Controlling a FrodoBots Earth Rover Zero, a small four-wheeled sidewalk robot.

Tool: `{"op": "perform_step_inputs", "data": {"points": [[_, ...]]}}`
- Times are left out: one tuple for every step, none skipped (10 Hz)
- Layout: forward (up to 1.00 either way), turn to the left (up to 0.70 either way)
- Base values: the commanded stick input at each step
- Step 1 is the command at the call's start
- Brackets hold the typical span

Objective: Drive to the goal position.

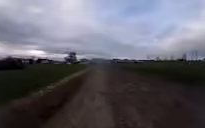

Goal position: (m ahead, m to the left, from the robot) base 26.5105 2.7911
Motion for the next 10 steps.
{"op": "perform_step_inputs", "data": {"points": [[0.85, 0.00], [0.85, 0.00], [0.85, 0.00], [0.85, 0.00], [0.85, 0.00], [0.85, 0.00], [0.85, 0.00], [0.85, 0.00], [0.85, 0.00], [0.85, 0.00]]}}
